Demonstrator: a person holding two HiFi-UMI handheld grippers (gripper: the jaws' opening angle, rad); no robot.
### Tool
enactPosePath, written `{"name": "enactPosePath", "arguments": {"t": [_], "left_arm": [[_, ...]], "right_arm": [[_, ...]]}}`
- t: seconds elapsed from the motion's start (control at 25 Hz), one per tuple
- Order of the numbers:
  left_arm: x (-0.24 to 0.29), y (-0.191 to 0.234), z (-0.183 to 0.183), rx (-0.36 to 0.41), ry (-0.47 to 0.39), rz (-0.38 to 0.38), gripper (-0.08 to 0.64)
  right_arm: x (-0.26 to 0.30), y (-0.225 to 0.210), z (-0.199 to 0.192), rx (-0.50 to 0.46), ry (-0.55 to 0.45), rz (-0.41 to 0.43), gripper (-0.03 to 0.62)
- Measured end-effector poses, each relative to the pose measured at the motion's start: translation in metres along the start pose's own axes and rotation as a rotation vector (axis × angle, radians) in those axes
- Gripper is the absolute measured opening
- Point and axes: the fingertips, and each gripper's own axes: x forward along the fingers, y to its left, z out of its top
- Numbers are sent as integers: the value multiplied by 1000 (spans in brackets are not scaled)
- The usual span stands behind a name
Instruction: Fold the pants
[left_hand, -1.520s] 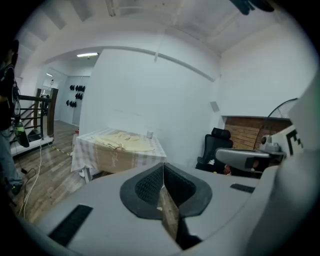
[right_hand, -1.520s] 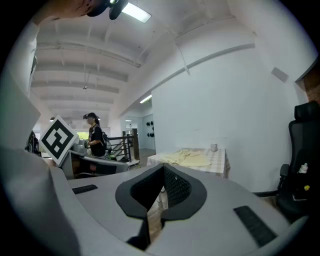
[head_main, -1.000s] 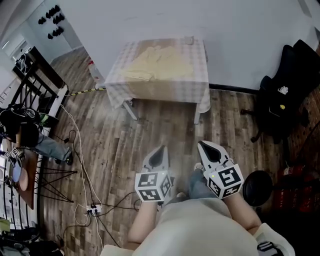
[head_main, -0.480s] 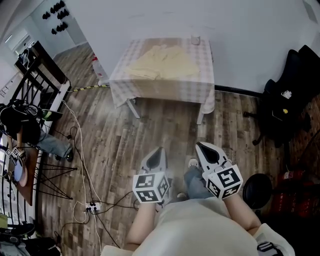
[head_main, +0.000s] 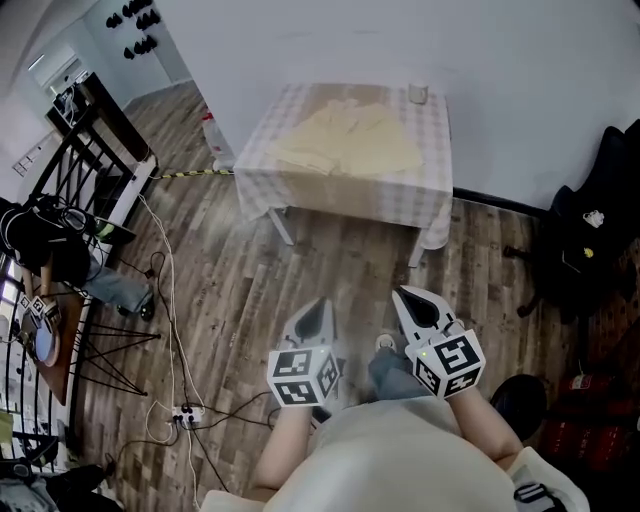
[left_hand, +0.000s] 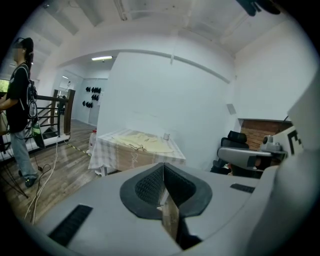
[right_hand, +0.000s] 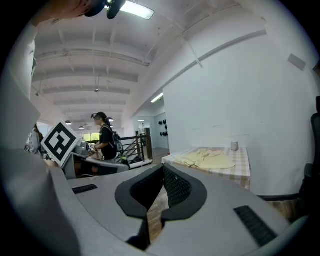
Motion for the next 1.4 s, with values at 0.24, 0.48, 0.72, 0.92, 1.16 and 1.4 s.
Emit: {"name": "enactPosePath", "arguments": {"t": [0.24, 0.48, 0.72, 0.92, 1.16, 1.4], "left_arm": [[37, 11, 32, -3, -15, 37, 6], [78, 16, 56, -5, -34, 69, 6], [122, 25, 76, -18, -48, 104, 6], [156, 33, 88, -36, -56, 131, 6], [187, 36, 95, -48, -56, 146, 6], [198, 46, 89, -69, -33, 170, 5]], "right_arm": [[40, -25, 25, -34, -6, 58, 0], [74, -55, 38, -67, 5, 105, 0], [112, -90, 46, -72, 12, 143, 0], [141, -118, 51, -82, 23, 173, 0], [166, -140, 57, -83, 26, 201, 0], [183, -146, 50, -81, 50, 223, 0]]}}
